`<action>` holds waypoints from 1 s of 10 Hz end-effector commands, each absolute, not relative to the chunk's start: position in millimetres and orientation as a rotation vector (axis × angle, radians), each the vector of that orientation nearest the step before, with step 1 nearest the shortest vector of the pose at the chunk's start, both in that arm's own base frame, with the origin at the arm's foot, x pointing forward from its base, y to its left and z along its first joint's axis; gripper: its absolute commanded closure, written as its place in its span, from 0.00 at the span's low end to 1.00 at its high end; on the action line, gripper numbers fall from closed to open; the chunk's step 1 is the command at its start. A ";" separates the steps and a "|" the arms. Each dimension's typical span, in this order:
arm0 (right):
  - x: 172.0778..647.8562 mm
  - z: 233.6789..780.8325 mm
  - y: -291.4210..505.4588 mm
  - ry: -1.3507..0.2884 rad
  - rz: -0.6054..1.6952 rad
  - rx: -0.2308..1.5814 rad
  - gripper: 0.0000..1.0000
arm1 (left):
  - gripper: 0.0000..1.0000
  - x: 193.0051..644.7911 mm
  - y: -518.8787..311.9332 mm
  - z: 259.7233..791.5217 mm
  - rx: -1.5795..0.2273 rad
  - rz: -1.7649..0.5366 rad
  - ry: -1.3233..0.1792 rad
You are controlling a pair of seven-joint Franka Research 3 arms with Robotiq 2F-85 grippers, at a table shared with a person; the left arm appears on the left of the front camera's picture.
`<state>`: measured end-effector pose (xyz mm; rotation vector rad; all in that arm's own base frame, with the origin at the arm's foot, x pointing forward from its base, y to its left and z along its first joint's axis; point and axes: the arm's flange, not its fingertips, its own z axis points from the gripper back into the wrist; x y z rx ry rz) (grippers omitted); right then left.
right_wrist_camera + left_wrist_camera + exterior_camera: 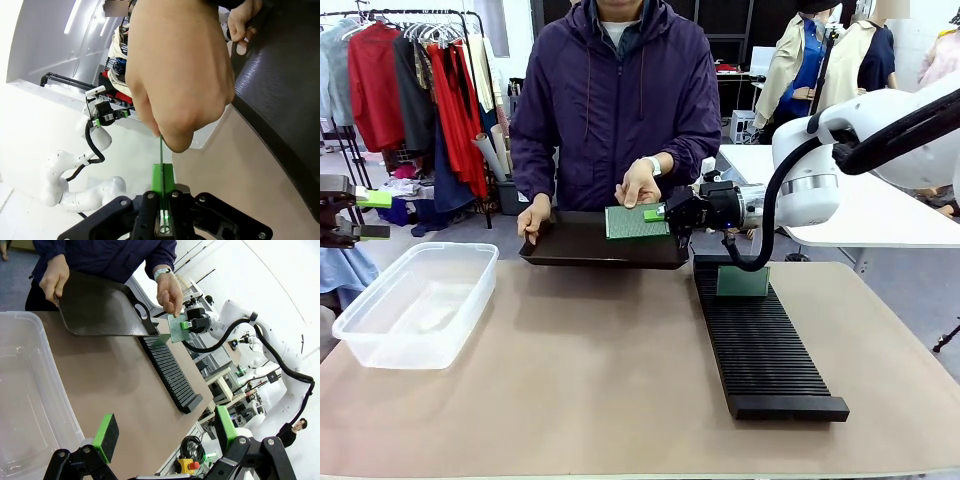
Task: Sort PCBs into racks and boxes based on the side picked up.
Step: Pick up the Blank PCB handed by the Human, then if the short side of the Blank PCB is picked up, insert it into the PCB Rack ; if the long side is picked up, place it in the Organizing box.
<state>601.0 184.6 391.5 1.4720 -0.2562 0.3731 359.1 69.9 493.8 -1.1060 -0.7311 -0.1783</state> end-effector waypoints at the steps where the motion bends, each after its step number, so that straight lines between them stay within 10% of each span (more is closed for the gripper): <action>1: 609.9 394.8 191.3 -0.241 0.339 1.492 1.00 | 0.00 357.7 70.2 494.7 -1.118 -0.180 -0.736; 10: 601.2 390.5 184.7 -0.253 0.370 1.473 1.00 | 0.00 357.7 70.2 494.7 -1.118 -0.180 -0.736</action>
